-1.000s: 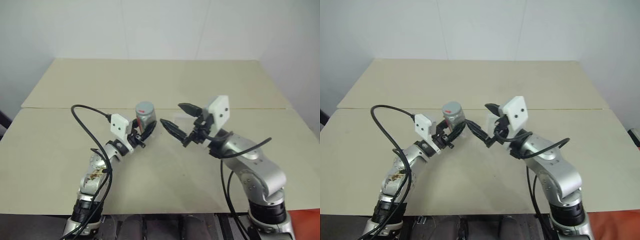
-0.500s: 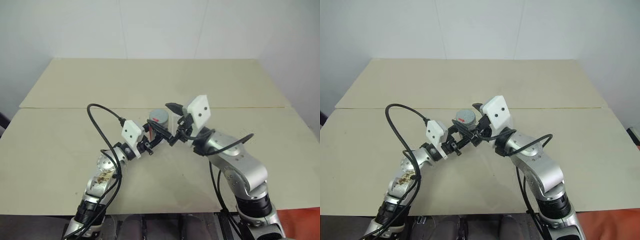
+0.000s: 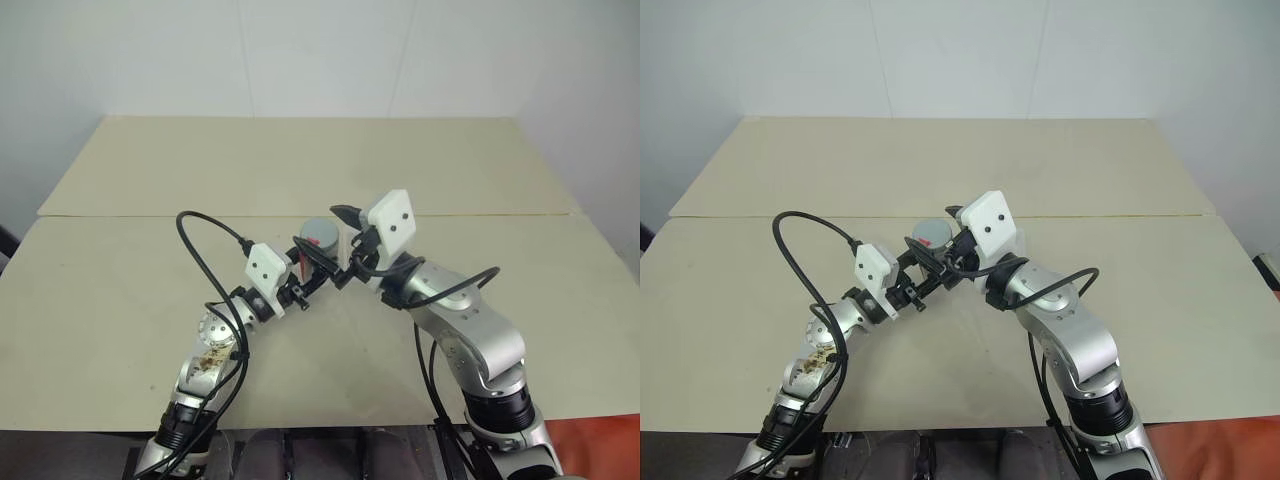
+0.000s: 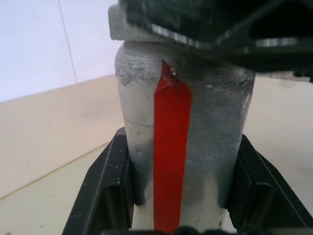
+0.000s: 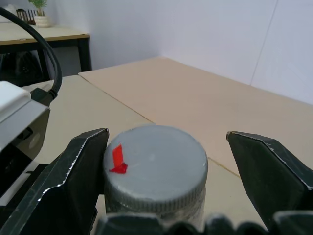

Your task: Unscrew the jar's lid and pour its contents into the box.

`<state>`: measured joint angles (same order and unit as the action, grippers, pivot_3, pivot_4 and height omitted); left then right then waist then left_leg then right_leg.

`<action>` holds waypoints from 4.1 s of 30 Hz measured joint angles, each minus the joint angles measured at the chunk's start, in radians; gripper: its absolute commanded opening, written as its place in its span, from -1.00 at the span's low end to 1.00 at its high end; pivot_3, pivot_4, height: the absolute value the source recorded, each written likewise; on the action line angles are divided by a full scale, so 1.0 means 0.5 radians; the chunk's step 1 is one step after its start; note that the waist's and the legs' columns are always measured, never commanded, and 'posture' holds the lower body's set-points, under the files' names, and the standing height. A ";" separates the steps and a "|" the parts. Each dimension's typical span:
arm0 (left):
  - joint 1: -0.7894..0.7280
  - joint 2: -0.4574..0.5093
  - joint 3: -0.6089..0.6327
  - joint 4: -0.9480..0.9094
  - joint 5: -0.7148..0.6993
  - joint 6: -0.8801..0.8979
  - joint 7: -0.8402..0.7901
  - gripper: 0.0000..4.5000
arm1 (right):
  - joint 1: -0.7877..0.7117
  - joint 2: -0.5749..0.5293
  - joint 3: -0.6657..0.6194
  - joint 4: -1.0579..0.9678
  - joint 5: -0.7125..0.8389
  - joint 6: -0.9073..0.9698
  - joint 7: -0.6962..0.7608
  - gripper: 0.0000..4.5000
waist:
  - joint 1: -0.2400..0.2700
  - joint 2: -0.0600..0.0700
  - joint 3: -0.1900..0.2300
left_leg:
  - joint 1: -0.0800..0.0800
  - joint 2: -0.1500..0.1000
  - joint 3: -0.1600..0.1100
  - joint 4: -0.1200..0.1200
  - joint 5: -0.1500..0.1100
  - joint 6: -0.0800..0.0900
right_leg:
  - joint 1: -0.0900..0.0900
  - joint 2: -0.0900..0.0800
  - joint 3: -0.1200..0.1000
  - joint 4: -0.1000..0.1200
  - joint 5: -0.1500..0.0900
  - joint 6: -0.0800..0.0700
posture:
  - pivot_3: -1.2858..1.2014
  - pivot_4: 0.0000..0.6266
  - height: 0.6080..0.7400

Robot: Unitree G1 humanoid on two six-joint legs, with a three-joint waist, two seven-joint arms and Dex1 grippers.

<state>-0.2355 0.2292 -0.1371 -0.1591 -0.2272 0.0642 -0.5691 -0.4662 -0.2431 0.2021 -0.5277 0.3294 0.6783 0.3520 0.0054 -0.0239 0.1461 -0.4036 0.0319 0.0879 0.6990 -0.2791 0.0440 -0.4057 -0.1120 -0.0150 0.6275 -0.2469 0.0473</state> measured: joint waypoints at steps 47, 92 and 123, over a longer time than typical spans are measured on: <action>0.012 -0.025 -0.077 0.009 0.006 -0.085 -0.147 -0.11 | -0.972 -0.335 -0.036 1.962 0.281 -0.998 2.388 0.24 | -0.012 0.000 0.000 | 0.002 0.001 0.001 0.000 0.000 0.000 | 0.001 0.000 0.000 0.004 0.000 0.000 | 0.03 -0.52 1.00; 0.000 -0.085 -0.038 0.049 0.090 -0.092 0.025 -0.11 | 0.083 -0.066 -0.016 -0.165 -0.123 -0.123 0.085 0.98 | 0.010 0.000 0.000 | -0.002 -0.001 0.001 0.000 0.001 -0.001 | -0.004 -0.002 0.000 0.001 0.002 -0.001 | 0.03 -0.52 1.00; -0.004 -0.089 -0.040 0.094 0.120 -0.132 0.024 -0.11 | 0.123 -0.082 0.026 -0.135 -0.142 -0.050 0.079 0.81 | 0.006 0.000 0.000 | -0.001 0.000 0.001 0.000 0.000 0.000 | -0.003 0.000 0.000 0.000 0.002 -0.001 | 0.03 -0.52 1.00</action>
<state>-0.2373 0.1845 -0.1572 -0.1123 -0.1672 -0.0017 -0.5571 -0.4045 -0.2843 0.2150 -0.5950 0.2586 0.6531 0.3917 0.0083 -0.0237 0.1461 -0.4042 0.0318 0.0882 0.6990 -0.2789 0.0442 -0.4071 -0.1123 -0.0150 0.6275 -0.2460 0.0468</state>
